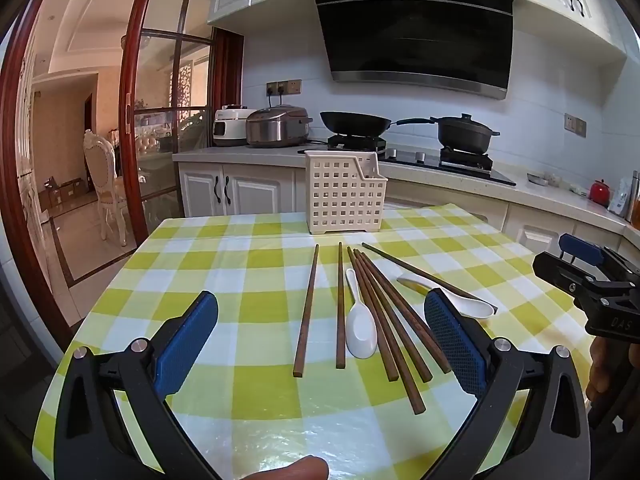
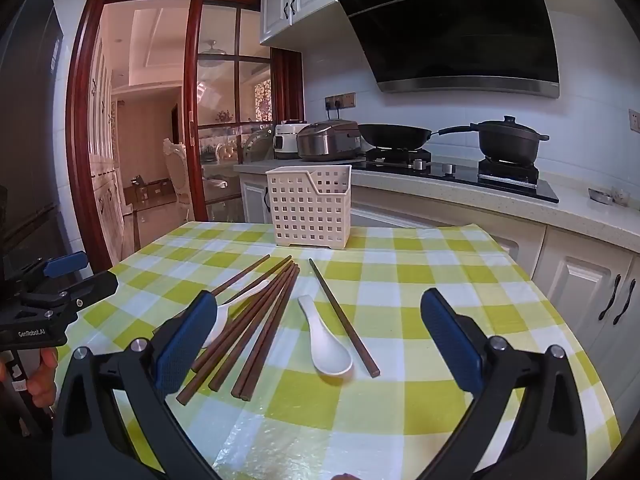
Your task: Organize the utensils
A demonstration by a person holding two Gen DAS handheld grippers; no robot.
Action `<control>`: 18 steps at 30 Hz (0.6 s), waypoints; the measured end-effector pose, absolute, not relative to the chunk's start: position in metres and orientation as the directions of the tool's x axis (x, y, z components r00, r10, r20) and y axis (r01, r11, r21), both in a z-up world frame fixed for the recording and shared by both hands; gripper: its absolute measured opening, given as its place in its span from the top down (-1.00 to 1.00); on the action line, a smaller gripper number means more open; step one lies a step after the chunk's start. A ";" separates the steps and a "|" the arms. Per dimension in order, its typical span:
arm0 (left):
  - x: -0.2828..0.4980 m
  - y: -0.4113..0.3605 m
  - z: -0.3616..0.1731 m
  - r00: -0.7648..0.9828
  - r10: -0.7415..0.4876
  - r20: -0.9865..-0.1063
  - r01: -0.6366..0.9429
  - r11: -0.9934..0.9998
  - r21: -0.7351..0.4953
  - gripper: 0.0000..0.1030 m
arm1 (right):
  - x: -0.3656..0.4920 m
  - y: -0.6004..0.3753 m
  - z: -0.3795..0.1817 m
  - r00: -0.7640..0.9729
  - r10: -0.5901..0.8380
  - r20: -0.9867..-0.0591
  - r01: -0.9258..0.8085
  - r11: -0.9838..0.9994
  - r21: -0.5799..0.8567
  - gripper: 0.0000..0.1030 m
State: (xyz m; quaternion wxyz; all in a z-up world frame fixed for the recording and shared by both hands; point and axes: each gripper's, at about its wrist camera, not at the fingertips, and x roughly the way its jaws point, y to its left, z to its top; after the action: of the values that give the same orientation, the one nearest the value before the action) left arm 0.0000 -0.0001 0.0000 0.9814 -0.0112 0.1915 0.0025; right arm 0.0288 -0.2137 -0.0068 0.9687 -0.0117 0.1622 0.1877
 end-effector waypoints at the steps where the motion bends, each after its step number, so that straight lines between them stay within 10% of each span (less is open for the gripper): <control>1: 0.000 0.000 0.000 0.928 -0.002 -0.373 -0.009 1.000 -0.026 -0.88 | 0.027 -0.213 -0.006 0.879 0.358 -0.314 -0.366 0.930 0.033 -0.92; 18: 0.000 0.000 0.000 0.926 -0.003 -0.377 -0.008 1.000 -0.028 -0.88 | 0.026 -0.214 -0.005 0.878 0.360 -0.315 -0.367 0.929 0.039 -0.92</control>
State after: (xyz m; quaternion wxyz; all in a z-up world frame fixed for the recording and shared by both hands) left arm -0.0005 -0.0001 0.0001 0.9813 -0.0144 0.1920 0.0011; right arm 0.0264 -0.2142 -0.0053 0.9690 -0.0108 0.1604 0.1877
